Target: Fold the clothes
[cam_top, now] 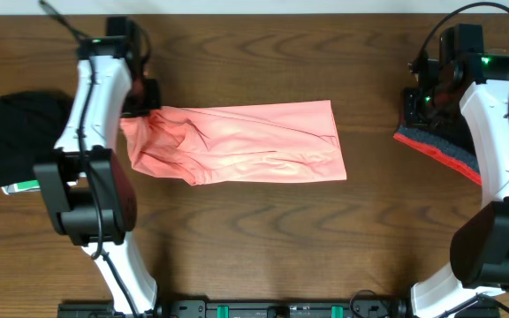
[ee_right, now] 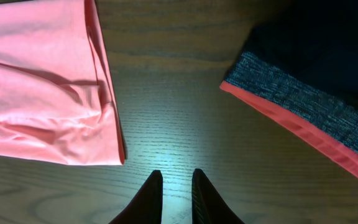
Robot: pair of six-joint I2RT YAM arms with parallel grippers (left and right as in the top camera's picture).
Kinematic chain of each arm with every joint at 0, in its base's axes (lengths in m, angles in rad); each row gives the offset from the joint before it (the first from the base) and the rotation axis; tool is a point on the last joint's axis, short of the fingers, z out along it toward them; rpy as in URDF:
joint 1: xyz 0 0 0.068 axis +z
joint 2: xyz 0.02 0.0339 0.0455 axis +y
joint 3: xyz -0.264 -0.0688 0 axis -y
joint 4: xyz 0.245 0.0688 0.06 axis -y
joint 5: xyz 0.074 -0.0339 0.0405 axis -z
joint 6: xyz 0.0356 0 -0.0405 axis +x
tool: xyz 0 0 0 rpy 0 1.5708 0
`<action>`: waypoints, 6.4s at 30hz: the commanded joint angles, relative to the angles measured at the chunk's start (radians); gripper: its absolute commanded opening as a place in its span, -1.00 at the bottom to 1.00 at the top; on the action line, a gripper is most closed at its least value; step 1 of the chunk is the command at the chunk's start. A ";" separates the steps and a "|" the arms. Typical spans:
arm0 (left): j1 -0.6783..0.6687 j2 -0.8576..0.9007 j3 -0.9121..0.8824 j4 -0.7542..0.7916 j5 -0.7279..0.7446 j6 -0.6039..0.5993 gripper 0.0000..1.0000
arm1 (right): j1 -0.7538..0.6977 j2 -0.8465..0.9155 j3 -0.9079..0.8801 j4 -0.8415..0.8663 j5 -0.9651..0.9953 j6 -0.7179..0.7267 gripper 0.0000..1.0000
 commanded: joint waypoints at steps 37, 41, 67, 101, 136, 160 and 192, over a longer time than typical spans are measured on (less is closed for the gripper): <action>-0.510 -0.035 0.001 -0.074 -0.094 -0.082 -0.74 | -0.007 -0.018 0.012 -0.008 -0.005 0.006 -0.68; -0.510 -0.035 0.001 -0.065 -0.079 -0.082 -0.52 | -0.007 -0.018 0.012 -0.008 -0.005 0.006 -0.68; -0.465 -0.061 0.001 -0.066 -0.081 -0.128 -0.28 | -0.007 -0.018 0.012 -0.012 -0.006 0.006 -0.63; -0.391 0.033 -0.259 0.233 0.205 -0.246 -0.28 | -0.006 -0.017 0.012 -0.040 -0.028 0.006 -0.66; -0.246 -0.285 -0.237 0.188 -0.023 -0.227 -0.07 | -0.008 -0.002 -0.057 -0.023 -0.151 -0.003 -0.38; -0.163 -0.253 -0.240 0.171 -0.023 -0.238 0.03 | 0.068 0.143 -0.431 0.436 -0.457 0.039 0.22; -0.163 -0.253 -0.240 0.169 -0.023 -0.238 0.16 | 0.152 0.409 -0.431 0.648 -0.449 0.145 -0.54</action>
